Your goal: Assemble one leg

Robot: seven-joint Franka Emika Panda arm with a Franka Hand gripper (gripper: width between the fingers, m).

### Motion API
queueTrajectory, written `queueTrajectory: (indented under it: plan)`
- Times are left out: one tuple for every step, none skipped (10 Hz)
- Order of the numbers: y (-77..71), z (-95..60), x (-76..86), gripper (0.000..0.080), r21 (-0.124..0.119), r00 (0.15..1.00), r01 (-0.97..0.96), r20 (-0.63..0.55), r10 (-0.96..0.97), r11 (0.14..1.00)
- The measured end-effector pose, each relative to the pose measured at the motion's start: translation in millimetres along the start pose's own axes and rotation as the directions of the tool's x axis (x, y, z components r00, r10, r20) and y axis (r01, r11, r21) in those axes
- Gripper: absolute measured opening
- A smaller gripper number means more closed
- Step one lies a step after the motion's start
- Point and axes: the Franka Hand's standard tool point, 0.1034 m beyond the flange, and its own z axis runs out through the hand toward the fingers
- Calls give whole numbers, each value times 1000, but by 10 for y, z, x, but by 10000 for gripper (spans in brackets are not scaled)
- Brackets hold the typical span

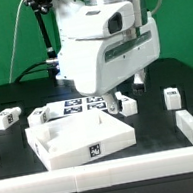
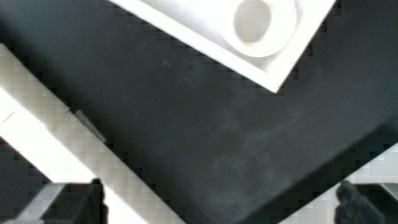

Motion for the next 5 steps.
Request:
queueTrajectory:
  plan:
    - [0, 0, 0, 649, 0, 1000, 0, 0, 0, 1000]
    - [0, 0, 0, 649, 0, 1000, 0, 0, 0, 1000]
    - [5, -6, -4, 649, -3, 1000, 12, -2, -12, 1000]
    - [22, -23, -51, 649, -28, 995, 95, -23, -96, 995]
    - [5, 56, -177, 649, -62, 981, 188, -45, -191, 980]
